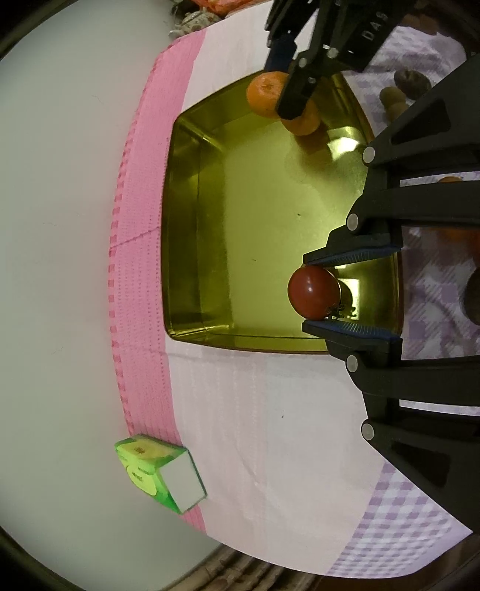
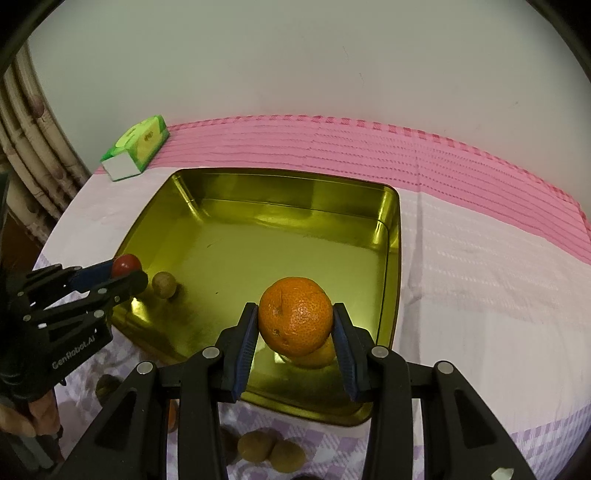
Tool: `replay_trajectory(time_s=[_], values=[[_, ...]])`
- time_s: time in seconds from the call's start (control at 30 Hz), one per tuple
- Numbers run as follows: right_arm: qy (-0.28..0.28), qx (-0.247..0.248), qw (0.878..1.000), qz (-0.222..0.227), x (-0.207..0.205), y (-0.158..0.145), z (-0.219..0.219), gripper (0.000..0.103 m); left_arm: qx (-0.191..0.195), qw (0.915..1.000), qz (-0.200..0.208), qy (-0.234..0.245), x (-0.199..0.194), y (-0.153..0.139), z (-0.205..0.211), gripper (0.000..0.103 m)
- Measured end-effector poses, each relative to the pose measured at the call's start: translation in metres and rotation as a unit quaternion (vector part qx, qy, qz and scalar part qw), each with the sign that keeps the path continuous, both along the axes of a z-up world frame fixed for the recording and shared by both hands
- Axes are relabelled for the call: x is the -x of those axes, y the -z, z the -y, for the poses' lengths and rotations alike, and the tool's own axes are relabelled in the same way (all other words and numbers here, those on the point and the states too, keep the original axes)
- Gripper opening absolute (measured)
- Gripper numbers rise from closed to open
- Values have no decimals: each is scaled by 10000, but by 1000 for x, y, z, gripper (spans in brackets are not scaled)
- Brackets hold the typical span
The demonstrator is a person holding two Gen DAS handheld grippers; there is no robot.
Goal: Organize fruits
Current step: 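Carry the orange and the red tomato over the toffee tin with both tools, then open the right tool to drop the orange in the tin while the left releases the tomato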
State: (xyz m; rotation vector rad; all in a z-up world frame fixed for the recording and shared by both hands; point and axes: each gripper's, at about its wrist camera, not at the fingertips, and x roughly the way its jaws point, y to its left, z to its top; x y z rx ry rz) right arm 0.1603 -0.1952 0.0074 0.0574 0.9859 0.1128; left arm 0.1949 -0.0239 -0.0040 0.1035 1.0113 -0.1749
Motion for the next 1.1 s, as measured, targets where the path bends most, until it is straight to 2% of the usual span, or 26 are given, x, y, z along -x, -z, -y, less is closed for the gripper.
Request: replay_trajectory(time_s=[0.27,0.67,1.1], values=[[53,-10,10000,-2,-13,1,5,37,-37,9999,-146,-1,-4,13,2,30],[58,-52,9998,-185,-20,13,4,37,-125,9998,-135,18,-8,14,5,30],[58,-106,9999,-60,-13,5,6,37,-129,9997,-200,12,-10,13,7,31]])
